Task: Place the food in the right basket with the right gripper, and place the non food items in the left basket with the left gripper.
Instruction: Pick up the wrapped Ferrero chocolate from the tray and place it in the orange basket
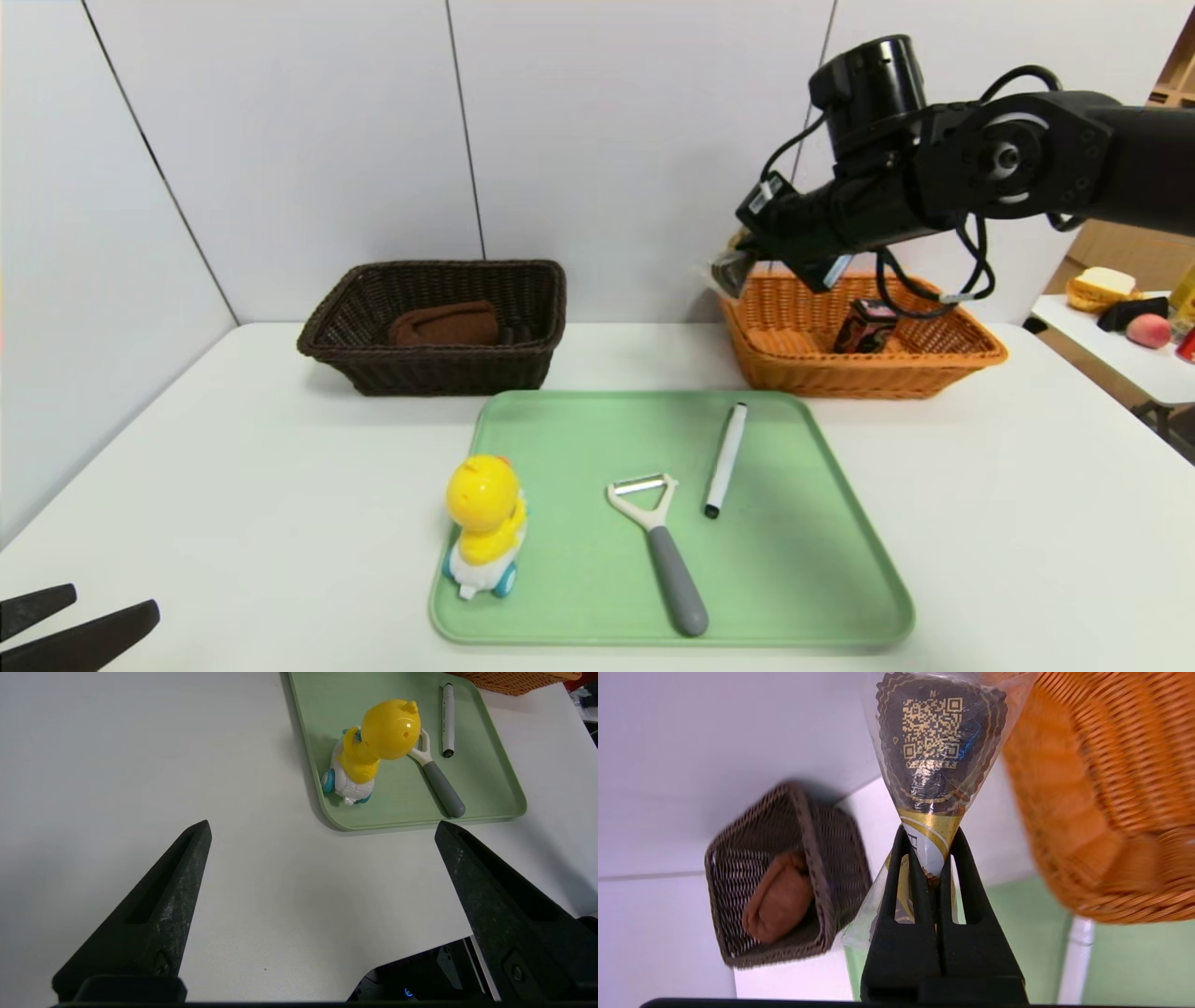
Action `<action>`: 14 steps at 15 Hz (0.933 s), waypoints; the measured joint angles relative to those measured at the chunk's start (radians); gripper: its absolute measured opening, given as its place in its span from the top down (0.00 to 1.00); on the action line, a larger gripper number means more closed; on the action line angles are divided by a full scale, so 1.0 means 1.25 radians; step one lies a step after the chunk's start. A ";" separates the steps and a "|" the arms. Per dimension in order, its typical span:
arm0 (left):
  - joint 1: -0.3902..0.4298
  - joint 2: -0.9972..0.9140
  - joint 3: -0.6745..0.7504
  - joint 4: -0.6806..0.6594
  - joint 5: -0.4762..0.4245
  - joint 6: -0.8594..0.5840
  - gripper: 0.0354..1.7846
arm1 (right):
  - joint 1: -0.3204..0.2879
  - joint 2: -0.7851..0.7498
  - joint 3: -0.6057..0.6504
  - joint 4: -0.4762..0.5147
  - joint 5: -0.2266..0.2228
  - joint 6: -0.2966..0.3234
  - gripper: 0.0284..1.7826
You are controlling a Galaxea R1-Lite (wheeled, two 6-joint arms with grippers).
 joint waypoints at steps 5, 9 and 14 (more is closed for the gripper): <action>0.000 -0.004 0.000 0.001 0.000 0.000 0.06 | -0.065 0.010 0.002 0.000 -0.002 0.005 0.98; 0.000 -0.009 0.000 0.001 0.001 0.000 0.06 | -0.098 0.043 0.004 -0.001 -0.004 0.006 0.98; 0.000 -0.014 -0.001 0.004 0.002 0.002 0.06 | -0.128 0.085 0.005 -0.001 -0.003 0.014 0.98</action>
